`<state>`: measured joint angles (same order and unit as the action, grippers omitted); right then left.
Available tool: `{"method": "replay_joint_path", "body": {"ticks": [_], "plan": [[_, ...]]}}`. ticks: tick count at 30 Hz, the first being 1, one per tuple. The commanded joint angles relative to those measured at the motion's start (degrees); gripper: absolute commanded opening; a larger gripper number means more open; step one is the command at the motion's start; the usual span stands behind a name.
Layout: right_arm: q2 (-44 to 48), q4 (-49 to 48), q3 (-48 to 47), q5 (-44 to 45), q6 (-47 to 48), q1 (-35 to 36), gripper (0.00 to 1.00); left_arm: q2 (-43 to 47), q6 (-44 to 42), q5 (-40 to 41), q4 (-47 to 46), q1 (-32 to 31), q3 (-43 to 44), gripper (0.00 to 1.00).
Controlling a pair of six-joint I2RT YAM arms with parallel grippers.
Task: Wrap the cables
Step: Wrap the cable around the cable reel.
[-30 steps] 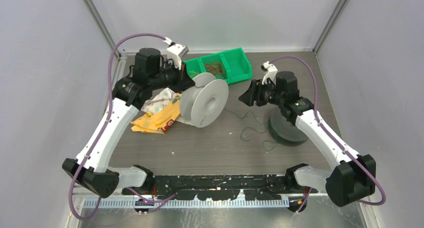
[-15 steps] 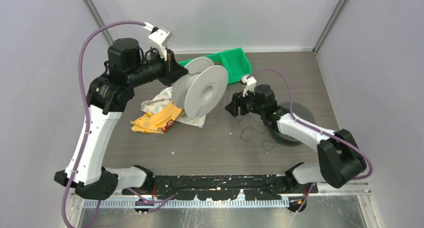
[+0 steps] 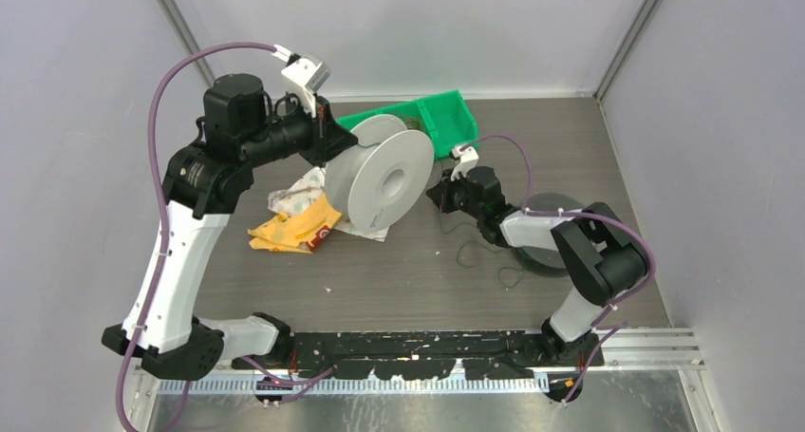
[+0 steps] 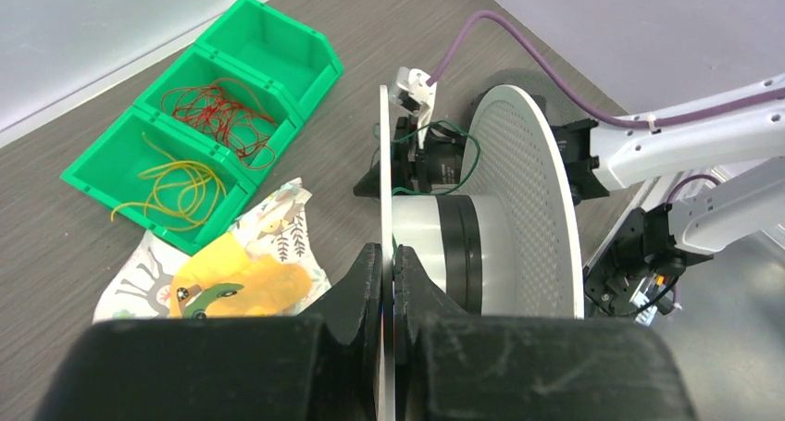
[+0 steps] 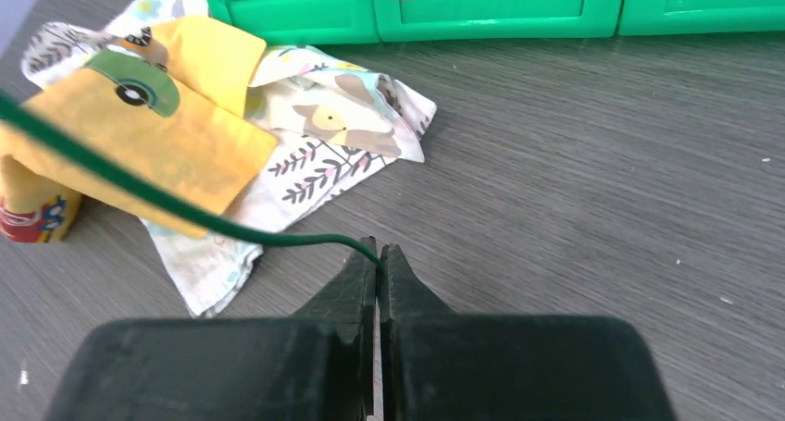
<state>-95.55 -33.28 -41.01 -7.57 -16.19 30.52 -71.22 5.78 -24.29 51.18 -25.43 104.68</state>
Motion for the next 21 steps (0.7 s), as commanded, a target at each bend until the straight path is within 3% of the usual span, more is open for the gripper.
{"method": "replay_joint_path", "body": {"ticks": [1,8,13,21], "plan": [[5.0,-5.0,2.6,1.7,-4.6,0.3,0.01,2.7,3.2,2.2,-6.7,0.2,-0.5,0.00],[17.7,18.4,5.1,4.3,-8.1,2.9,0.01,3.7,13.1,13.3,-18.9,0.2,-7.1,0.00],[22.6,32.2,5.2,5.7,-11.3,6.0,0.00,4.3,23.8,16.3,-29.6,2.0,-12.9,0.00],[27.7,46.5,1.7,9.8,-12.7,20.5,0.01,1.5,27.7,33.9,-37.5,2.3,-17.3,0.00]]}}
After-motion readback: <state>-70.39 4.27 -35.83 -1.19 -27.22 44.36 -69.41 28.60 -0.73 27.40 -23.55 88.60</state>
